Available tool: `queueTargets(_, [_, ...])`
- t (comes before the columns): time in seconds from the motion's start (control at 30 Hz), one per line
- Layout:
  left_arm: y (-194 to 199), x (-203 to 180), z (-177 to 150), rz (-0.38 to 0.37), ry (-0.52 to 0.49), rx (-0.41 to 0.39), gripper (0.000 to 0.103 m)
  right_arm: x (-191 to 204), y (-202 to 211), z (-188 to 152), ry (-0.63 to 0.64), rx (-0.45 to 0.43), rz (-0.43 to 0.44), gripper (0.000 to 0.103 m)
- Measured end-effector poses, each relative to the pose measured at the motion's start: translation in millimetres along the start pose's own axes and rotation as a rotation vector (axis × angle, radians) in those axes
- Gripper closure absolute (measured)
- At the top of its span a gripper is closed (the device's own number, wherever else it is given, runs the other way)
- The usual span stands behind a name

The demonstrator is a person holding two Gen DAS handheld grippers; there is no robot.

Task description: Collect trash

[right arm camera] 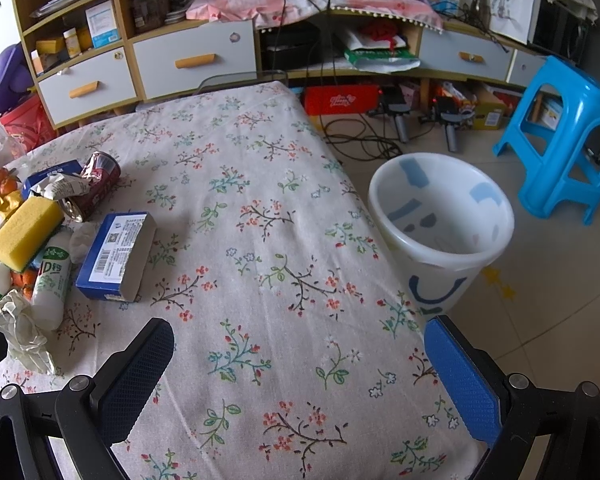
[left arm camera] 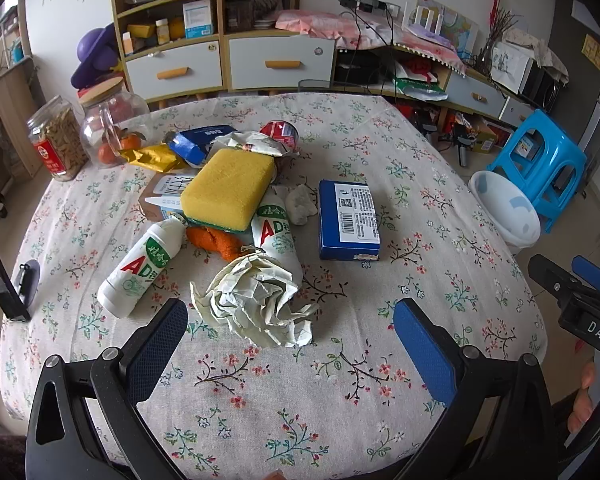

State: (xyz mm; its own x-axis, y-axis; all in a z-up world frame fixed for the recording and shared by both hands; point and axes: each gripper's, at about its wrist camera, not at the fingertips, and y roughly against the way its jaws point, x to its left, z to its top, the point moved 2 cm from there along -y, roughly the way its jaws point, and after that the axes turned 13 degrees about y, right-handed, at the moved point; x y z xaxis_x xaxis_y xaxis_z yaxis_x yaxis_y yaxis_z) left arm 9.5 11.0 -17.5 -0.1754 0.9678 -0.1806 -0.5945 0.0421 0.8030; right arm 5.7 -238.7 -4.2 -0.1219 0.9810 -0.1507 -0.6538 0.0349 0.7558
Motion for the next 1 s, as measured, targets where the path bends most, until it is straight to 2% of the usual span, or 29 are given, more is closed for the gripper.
queueTargets(0.77, [5.3, 8.9, 4.0, 0.005, 0.015, -0.012, 0.0, 0.2, -1.2, -1.6, 0.004, -0.001, -0.001, 0.0])
queueTargets(1.0, [3.8, 23.3, 27.0, 0.011, 0.007, 0.011, 0.0, 4.5, -4.1, 10.6, 0.002, 0.032, 0.017, 0.0])
